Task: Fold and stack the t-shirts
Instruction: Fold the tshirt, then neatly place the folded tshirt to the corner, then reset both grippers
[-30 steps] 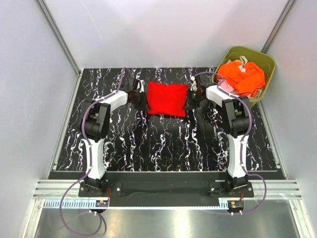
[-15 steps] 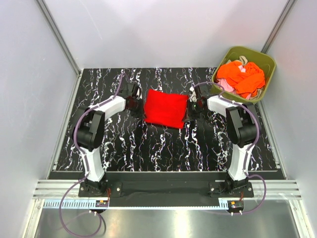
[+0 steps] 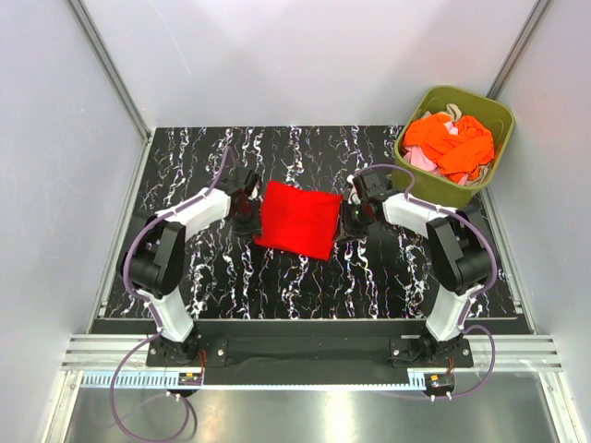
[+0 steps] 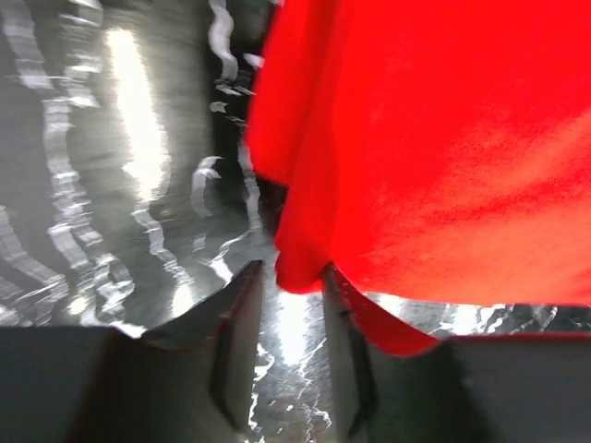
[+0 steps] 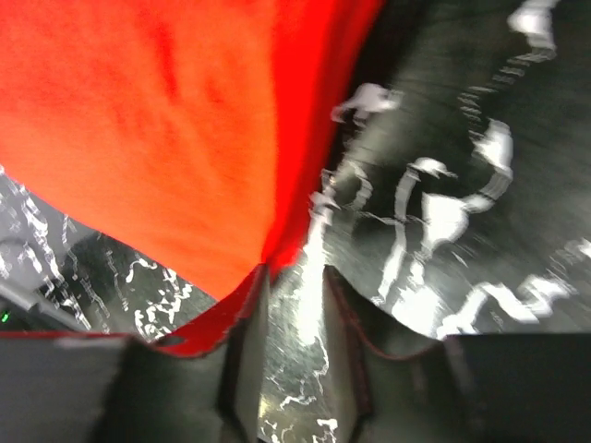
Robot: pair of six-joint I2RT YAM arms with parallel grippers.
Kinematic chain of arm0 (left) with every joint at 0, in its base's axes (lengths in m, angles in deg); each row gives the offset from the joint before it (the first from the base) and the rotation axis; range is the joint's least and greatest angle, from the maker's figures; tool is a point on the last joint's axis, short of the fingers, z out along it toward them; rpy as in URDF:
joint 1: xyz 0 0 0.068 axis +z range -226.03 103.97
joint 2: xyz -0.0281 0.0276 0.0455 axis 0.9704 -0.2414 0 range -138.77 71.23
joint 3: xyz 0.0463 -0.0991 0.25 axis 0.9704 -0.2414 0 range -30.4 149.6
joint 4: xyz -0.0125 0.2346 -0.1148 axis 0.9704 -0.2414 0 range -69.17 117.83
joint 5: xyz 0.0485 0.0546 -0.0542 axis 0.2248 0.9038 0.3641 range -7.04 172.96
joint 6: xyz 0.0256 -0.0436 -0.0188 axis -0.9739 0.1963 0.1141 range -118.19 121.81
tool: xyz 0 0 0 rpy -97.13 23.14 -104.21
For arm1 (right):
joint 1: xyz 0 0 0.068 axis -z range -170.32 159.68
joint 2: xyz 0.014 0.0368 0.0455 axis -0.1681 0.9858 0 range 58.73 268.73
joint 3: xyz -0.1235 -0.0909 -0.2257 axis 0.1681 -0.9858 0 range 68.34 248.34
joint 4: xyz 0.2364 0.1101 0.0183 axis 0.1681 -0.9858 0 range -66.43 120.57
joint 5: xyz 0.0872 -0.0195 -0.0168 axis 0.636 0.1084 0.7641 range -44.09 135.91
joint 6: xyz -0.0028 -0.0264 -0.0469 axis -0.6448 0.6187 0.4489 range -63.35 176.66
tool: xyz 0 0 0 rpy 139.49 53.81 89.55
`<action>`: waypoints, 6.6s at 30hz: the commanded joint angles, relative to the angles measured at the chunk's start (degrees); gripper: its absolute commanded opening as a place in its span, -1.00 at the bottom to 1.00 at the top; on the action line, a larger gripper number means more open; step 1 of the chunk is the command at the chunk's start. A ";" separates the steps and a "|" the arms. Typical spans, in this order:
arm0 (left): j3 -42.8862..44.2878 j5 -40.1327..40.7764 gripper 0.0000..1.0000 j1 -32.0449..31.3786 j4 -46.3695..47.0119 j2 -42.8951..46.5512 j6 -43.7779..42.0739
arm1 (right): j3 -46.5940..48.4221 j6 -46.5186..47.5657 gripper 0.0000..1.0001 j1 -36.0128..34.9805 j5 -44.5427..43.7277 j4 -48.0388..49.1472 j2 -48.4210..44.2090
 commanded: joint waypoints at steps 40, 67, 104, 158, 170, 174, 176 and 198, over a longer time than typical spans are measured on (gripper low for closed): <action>45.71 -4.45 0.01 5.15 -5.98 -17.90 -6.27 | 26.99 2.89 -0.24 4.06 -6.66 -9.94 6.10; 8.16 -2.07 -0.01 1.63 0.71 1.00 0.95 | 4.01 -5.65 -0.31 -3.32 -3.22 5.46 1.43; 28.73 -27.56 -0.29 11.12 0.44 -24.74 -17.43 | 13.95 2.88 -0.12 0.64 -3.57 1.23 -0.24; 70.31 -7.60 0.04 42.94 8.00 -42.94 -15.23 | 9.38 -1.95 -0.09 0.63 6.01 5.98 -10.27; 46.35 -14.20 0.00 36.18 7.56 -21.68 -11.90 | 8.94 -3.27 -0.05 0.72 4.69 2.64 -13.78; 34.38 -15.79 -0.09 31.87 6.85 -10.09 -10.67 | 7.89 -3.09 0.04 0.72 2.94 -0.96 -19.31; 26.85 -17.36 -0.09 27.33 7.03 -1.48 -10.05 | 7.27 -3.27 0.14 0.72 1.53 -3.42 -23.18; -9.50 -21.85 0.98 -1.36 10.54 54.01 -8.90 | 6.39 -11.18 0.99 0.64 -17.37 -19.51 -47.97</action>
